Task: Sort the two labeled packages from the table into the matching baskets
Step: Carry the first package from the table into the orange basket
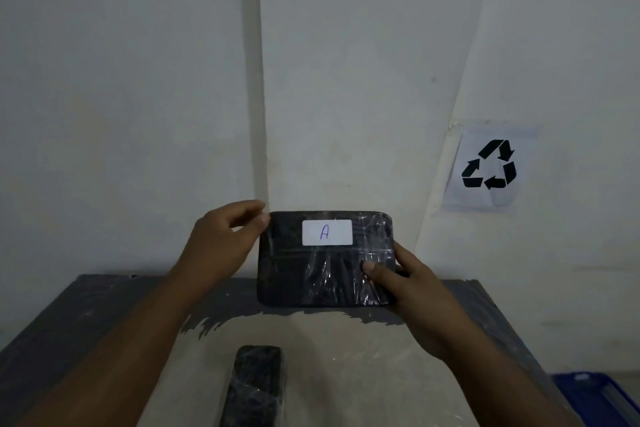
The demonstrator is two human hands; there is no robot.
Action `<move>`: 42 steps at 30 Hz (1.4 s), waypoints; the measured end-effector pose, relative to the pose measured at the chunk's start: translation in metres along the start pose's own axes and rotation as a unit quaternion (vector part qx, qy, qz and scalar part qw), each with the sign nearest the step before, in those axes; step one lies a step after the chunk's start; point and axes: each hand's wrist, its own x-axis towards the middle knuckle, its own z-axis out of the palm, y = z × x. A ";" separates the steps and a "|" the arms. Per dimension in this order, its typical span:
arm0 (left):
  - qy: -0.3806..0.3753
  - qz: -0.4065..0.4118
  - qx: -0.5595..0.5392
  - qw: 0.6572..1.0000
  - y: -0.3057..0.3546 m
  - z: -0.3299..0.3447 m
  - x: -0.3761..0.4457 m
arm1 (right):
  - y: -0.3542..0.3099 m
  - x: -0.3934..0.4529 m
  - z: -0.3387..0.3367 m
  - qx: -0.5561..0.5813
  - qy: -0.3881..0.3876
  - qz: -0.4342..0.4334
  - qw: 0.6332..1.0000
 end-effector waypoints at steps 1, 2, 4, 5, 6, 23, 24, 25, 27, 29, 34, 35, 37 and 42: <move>0.016 -0.016 -0.003 1.000 -0.007 -0.001 -0.001 | 0.001 0.001 0.000 0.025 0.008 0.007 1.000; 0.027 -0.031 -0.009 0.999 -0.014 -0.002 -0.003 | 0.001 0.002 0.000 0.048 0.014 0.012 0.999; 0.039 -0.049 -0.018 0.998 -0.026 -0.001 -0.005 | 0.002 0.002 0.002 0.091 0.028 0.019 0.995; 0.042 -0.055 -0.020 0.997 -0.030 0.000 -0.006 | 0.002 0.001 0.003 0.108 0.035 0.023 0.993; 0.043 -0.060 -0.022 0.997 -0.034 0.002 -0.007 | 0.003 0.001 0.004 0.123 0.042 0.027 0.991; -0.092 0.010 -0.035 0.995 -0.022 0.069 -0.021 | 0.021 -0.076 -0.019 0.124 0.214 -0.004 0.969; -0.102 0.017 -0.037 0.994 -0.016 0.076 -0.026 | 0.021 -0.087 -0.024 0.126 0.233 -0.004 0.964; -0.113 0.024 -0.039 0.993 -0.009 0.082 -0.031 | 0.022 -0.098 -0.030 0.130 0.253 -0.002 0.959; -0.130 0.043 -0.044 0.990 0.006 0.098 -0.043 | 0.024 -0.123 -0.045 0.135 0.286 0.004 0.949; -0.142 0.054 -0.053 0.987 0.024 0.117 -0.058 | 0.023 -0.153 -0.062 0.137 0.317 0.007 0.938; -0.210 0.057 -0.084 0.972 0.081 0.177 -0.124 | 0.027 -0.252 -0.113 0.136 0.396 0.010 0.908; -0.221 0.062 -0.090 0.969 0.090 0.185 -0.137 | 0.028 -0.270 -0.121 0.136 0.407 0.015 0.903; -0.252 0.087 -0.098 0.959 0.118 0.212 -0.178 | 0.027 -0.325 -0.144 0.130 0.437 0.012 0.890; -0.332 0.134 -0.106 0.928 0.186 0.272 -0.275 | 0.025 -0.461 -0.195 0.098 0.508 0.007 0.856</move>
